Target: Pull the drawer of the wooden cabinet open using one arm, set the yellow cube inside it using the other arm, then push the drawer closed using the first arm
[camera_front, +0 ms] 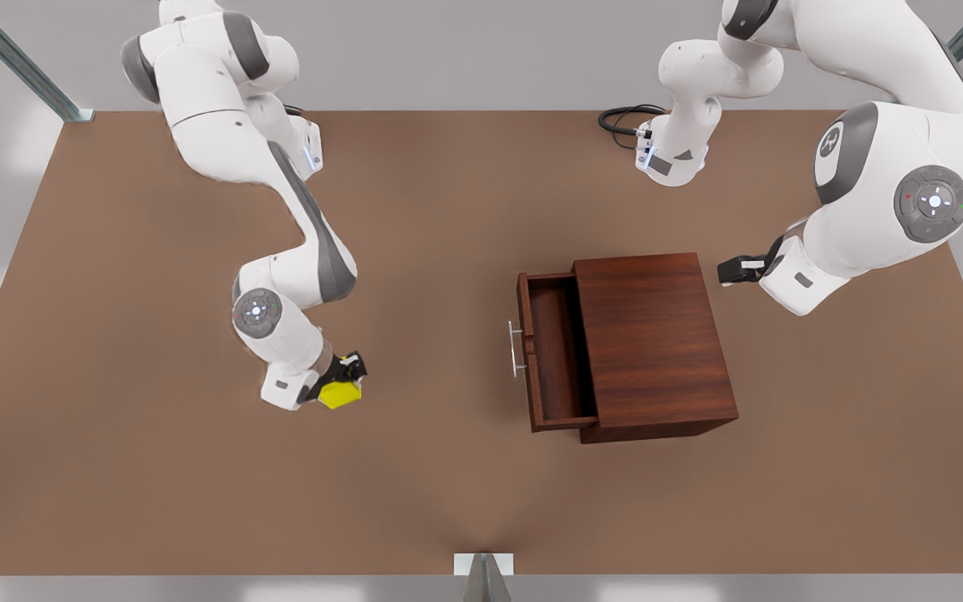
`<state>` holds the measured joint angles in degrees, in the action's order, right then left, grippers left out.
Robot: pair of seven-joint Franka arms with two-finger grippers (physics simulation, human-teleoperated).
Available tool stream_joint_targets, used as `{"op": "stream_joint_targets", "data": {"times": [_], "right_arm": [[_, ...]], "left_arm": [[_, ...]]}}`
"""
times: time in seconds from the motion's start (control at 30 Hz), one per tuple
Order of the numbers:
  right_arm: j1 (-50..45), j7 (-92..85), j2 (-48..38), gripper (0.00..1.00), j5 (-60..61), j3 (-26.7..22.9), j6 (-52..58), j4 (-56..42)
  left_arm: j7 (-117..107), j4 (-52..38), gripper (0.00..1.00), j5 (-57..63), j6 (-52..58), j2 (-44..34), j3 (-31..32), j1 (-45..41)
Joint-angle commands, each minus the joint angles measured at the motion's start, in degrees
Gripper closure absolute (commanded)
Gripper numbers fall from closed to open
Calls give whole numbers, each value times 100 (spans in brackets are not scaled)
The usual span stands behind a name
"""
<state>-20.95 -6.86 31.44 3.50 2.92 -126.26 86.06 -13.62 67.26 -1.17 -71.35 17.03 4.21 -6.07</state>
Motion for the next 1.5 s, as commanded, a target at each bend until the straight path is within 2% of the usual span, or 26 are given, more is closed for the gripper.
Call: {"op": "stream_joint_targets", "data": {"times": [0.0, 0.2, 0.23, 0.27, 0.4, 0.57, 0.87, 1.1, 1.17, 1.33, 1.4, 1.43, 1.47], "right_arm": [[-540, -807, 195, 42, -122, 7, 857, -642], [-1745, -3347, 705, 42, -166, -19, 787, -2198], [-1851, -3567, 776, 42, -166, -37, 787, -2348], [-1974, -3778, 890, 42, -166, -28, 734, -2549], [-2185, -4517, 1294, 42, -166, -10, 295, -3016], [-2580, -4534, 1470, 42, -139, 25, -206, -3042], [-2730, -4499, 1839, 42, -131, 121, -848, -2990], [-2730, -4482, 1989, 42, -131, 113, -936, -2946], [-2721, -4473, 1989, 0, -122, 113, -927, -2937], [-2695, -4499, 1936, 0, -122, 113, -927, -2946], [-2572, -4526, 1532, 0, -43, 77, -322, -2911], [-2133, -4534, 944, 0, -139, 51, 1022, -2911], [-1975, -4517, 496, 0, -209, -247, 2068, -2884]], "left_arm": [[175, -2, 0, 3, -11, -7, 1, 0], [175, -116, 0, -208, 287, 72, -25, 35], [167, -415, 0, -191, 578, 37, 36, 79], [79, -466, 0, 54, 778, 484, 63, -17], [-422, -670, 0, 47, 648, 388, 160, -35], [-458, -662, 0, 55, 648, 388, 300, -35], [-449, -662, 0, 64, 648, 415, 300, -26], [-431, -653, 0, 64, 640, 458, 291, -17], [-431, -653, 0, 64, 640, 459, 291, -17], [-449, -653, 0, 73, 596, 494, 291, -17], [-431, -653, 0, 73, 552, 555, 291, -26], [-501, -635, 39, 64, 385, 555, 300, -44], [-1220, -609, 79, 55, 464, 555, 300, -105]]}}
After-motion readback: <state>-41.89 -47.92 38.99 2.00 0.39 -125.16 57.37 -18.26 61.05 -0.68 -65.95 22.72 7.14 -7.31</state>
